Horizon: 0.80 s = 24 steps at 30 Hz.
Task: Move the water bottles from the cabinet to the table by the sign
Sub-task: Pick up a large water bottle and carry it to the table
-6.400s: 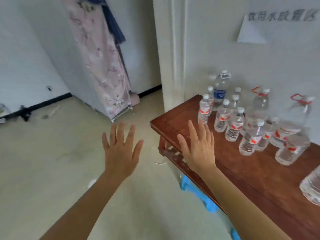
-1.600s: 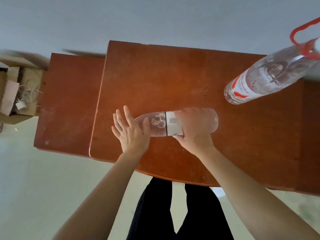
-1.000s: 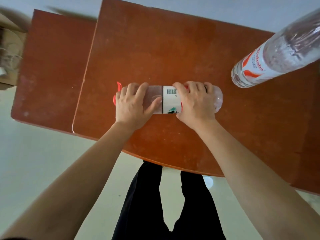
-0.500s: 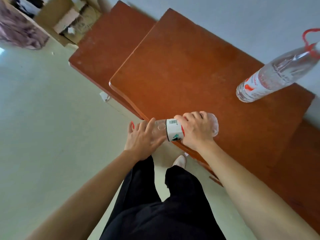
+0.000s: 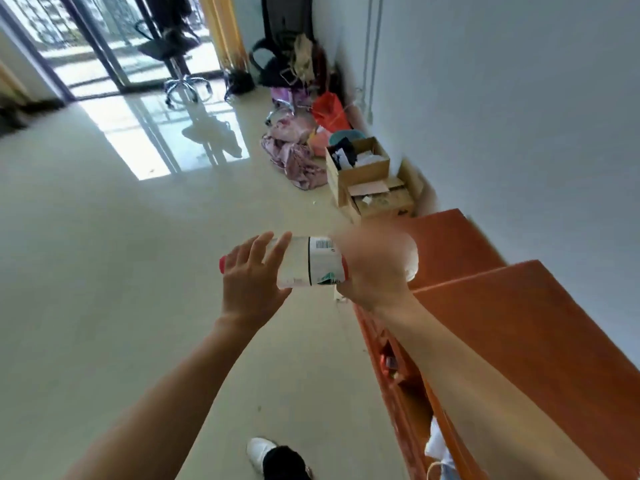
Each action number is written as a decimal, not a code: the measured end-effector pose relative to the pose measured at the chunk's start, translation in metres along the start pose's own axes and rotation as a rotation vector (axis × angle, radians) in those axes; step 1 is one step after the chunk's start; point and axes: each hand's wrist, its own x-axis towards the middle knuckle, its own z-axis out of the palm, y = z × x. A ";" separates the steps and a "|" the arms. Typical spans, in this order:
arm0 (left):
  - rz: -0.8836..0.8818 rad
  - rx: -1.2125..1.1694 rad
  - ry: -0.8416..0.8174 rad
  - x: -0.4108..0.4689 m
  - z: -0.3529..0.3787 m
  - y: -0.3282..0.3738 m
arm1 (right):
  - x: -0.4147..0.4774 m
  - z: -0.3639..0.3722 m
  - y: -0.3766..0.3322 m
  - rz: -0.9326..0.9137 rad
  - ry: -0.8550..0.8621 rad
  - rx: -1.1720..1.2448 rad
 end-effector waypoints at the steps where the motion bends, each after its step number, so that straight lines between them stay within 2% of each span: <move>1: -0.027 0.004 0.042 0.005 -0.010 -0.019 | 0.021 -0.006 -0.016 -0.031 0.049 0.018; 6: -0.197 0.148 0.280 0.020 -0.100 -0.194 | 0.162 -0.032 -0.177 -0.304 0.263 0.104; 11: -0.308 0.338 0.461 0.013 -0.175 -0.328 | 0.258 -0.051 -0.320 -0.527 0.418 0.191; 18: -0.507 0.477 0.516 -0.013 -0.206 -0.459 | 0.346 -0.024 -0.469 -0.735 0.515 0.281; 24: -0.637 0.511 0.412 -0.015 -0.180 -0.585 | 0.430 0.054 -0.580 -0.826 0.492 0.380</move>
